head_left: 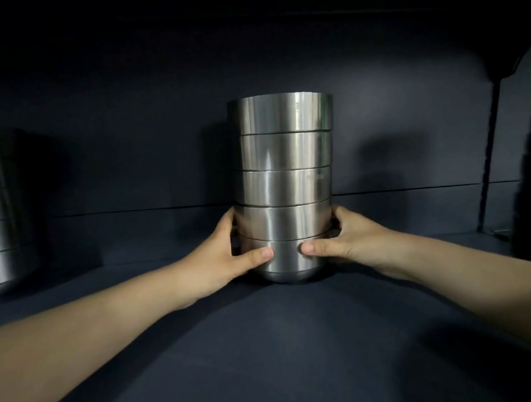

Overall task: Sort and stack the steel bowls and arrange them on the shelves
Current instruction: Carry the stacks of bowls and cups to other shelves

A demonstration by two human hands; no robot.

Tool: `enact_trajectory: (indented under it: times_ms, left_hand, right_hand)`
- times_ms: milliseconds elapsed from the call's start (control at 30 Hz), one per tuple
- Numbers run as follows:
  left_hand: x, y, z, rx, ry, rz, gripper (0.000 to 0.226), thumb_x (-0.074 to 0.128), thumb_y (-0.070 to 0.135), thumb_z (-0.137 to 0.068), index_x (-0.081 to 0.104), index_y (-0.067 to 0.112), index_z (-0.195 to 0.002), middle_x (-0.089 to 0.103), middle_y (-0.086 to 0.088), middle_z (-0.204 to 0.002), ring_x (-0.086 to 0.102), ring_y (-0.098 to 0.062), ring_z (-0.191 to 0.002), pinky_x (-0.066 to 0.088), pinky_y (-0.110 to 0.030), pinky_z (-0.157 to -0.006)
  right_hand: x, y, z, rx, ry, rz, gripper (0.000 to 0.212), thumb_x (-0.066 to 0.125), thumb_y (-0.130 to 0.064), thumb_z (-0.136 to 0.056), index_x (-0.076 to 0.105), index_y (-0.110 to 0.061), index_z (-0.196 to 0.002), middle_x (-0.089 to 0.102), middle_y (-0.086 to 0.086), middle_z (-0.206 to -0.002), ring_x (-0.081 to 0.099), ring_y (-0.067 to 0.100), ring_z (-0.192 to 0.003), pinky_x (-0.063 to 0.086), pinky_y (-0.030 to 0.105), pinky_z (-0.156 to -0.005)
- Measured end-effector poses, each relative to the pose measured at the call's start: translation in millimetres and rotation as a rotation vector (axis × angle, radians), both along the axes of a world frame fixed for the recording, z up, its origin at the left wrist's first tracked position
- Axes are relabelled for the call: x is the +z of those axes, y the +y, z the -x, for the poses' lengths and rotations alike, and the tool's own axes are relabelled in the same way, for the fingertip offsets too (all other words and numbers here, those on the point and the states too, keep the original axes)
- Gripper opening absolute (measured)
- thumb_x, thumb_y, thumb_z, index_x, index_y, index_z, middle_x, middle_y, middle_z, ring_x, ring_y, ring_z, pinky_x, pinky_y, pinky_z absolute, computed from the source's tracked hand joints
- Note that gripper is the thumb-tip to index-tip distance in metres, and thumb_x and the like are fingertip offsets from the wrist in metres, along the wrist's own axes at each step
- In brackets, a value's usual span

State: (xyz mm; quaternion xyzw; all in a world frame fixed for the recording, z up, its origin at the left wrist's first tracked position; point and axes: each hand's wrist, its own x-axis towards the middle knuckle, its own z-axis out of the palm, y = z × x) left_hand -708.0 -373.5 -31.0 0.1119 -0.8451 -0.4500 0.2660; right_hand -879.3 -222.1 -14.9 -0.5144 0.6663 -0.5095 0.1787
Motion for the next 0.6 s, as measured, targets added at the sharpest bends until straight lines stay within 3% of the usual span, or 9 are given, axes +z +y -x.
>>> enact_trajectory:
  times_ms: [200,367,500,600]
  left_hand:
    - [4,3,-4,-0.039,0.024,-0.044,0.096,0.074,0.052,-0.056,0.029,0.037,-0.139,0.052,0.019,-0.129,0.049,-0.004,-0.124,0.045,-0.040,-0.103]
    - [7,16,-14,-0.074,0.028,-0.129,0.083,0.079,0.040,-0.068,0.033,0.039,-0.137,0.051,0.012,-0.133,0.058,-0.011,-0.116,0.053,-0.038,-0.093]
    - [12,31,-25,-0.086,0.059,-0.154,0.082,0.082,0.041,-0.062,0.038,0.042,-0.132,0.054,0.013,-0.129,0.060,-0.012,-0.114,0.053,-0.042,-0.093]
    - [17,45,-38,-0.064,0.107,-0.162,0.070,0.082,0.027,-0.069,0.043,0.041,-0.125,0.058,0.011,-0.123,0.062,-0.013,-0.110,0.055,-0.039,-0.089]
  right_hand:
    - [-1,3,-6,-0.016,-0.045,0.062,0.042,0.081,-0.015,-0.068,0.053,-0.025,-0.097,0.066,-0.011,-0.097,0.064,-0.002,-0.085,0.051,0.009,-0.071]
    - [2,18,-19,-0.025,-0.053,0.066,0.054,0.083,-0.021,-0.063,0.056,-0.019,-0.109,0.068,-0.010,-0.099,0.066,0.000,-0.087,0.052,0.013,-0.072]
    - [7,34,-33,-0.022,-0.061,0.086,0.058,0.082,-0.024,-0.060,0.056,-0.018,-0.112,0.069,-0.007,-0.100,0.067,0.004,-0.089,0.055,0.019,-0.075]
    - [11,48,-47,-0.019,-0.059,0.098,0.064,0.081,-0.033,-0.050,0.056,-0.022,-0.108,0.069,-0.005,-0.102,0.068,0.008,-0.093,0.057,0.030,-0.081]
